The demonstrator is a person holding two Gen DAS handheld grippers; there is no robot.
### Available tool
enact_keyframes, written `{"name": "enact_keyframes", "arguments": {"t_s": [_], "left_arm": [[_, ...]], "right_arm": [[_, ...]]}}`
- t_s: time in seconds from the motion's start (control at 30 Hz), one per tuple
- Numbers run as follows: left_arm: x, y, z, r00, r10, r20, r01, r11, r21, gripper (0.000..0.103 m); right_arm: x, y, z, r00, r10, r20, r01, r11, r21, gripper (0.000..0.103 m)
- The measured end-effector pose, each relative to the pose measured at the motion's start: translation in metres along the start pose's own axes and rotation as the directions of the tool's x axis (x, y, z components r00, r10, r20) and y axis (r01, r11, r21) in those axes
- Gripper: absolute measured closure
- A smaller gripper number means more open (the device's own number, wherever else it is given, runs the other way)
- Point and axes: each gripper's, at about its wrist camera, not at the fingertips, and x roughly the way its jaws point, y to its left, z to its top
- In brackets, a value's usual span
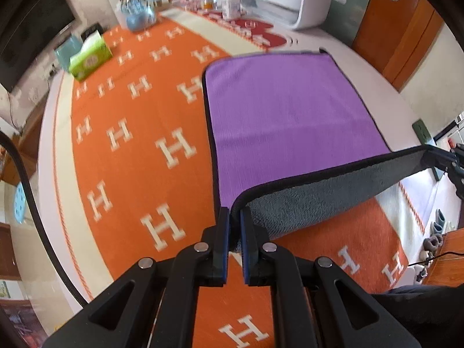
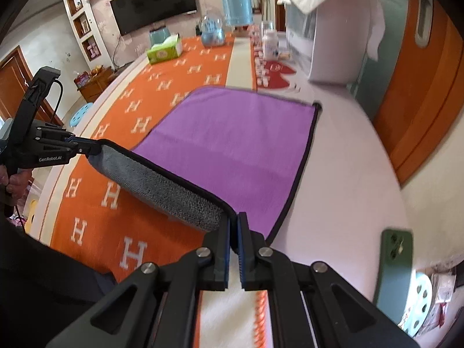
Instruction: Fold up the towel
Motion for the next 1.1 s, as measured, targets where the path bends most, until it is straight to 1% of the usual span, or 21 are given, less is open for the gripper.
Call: {"name": "enact_keyframes", "arguments": {"t_s": [0.1, 0.17, 0.27, 0.47, 0.57, 0.8, 0.87, 0.93, 1.03, 1.1], "left_arm": [[-0.011, 0.004, 0.017, 0.999, 0.016, 0.043, -0.016, 1.000, 0.014, 0.098], [-0.020, 0.008, 0.032, 0.995, 0.037, 0.089, -0.040, 0.999, 0.025, 0.098], [-0.031, 0.012, 0.050, 0.990, 0.055, 0.133, -0.059, 0.998, 0.029, 0.098], [-0.043, 0.017, 0.087, 0.970, 0.085, 0.229, -0.097, 0.995, 0.039, 0.098], [-0.042, 0.017, 0.105, 0.956, 0.109, 0.273, -0.121, 0.992, 0.027, 0.098], [-0.023, 0.020, 0.134, 0.939, 0.135, 0.315, -0.135, 0.991, -0.021, 0.099], [-0.012, 0.022, 0.143, 0.939, 0.139, 0.313, -0.139, 0.990, -0.023, 0.099], [-0.003, 0.024, 0.149, 0.939, 0.139, 0.316, -0.136, 0.990, -0.032, 0.099], [0.014, 0.027, 0.159, 0.945, 0.135, 0.297, -0.122, 0.991, -0.062, 0.099], [0.024, 0.028, 0.162, 0.948, 0.136, 0.289, -0.119, 0.990, -0.073, 0.099]], "right_arm": [[-0.004, -0.005, 0.018, 0.999, -0.017, 0.050, 0.017, 1.000, -0.011, 0.099], [-0.007, -0.008, 0.031, 0.995, -0.029, 0.092, 0.031, 0.999, -0.020, 0.099], [-0.011, -0.013, 0.049, 0.988, -0.042, 0.150, 0.047, 0.999, -0.028, 0.099], [-0.013, -0.025, 0.084, 0.964, -0.088, 0.249, 0.098, 0.995, -0.028, 0.099], [-0.010, -0.028, 0.099, 0.949, -0.120, 0.290, 0.135, 0.990, -0.032, 0.099], [0.010, -0.037, 0.123, 0.914, -0.194, 0.358, 0.210, 0.978, -0.008, 0.099], [0.020, -0.041, 0.128, 0.906, -0.206, 0.371, 0.220, 0.975, 0.004, 0.099], [0.031, -0.043, 0.132, 0.896, -0.235, 0.376, 0.254, 0.967, -0.001, 0.099], [0.048, -0.044, 0.135, 0.883, -0.271, 0.383, 0.303, 0.953, -0.025, 0.099], [0.058, -0.047, 0.137, 0.880, -0.285, 0.379, 0.321, 0.947, -0.033, 0.099]]}}
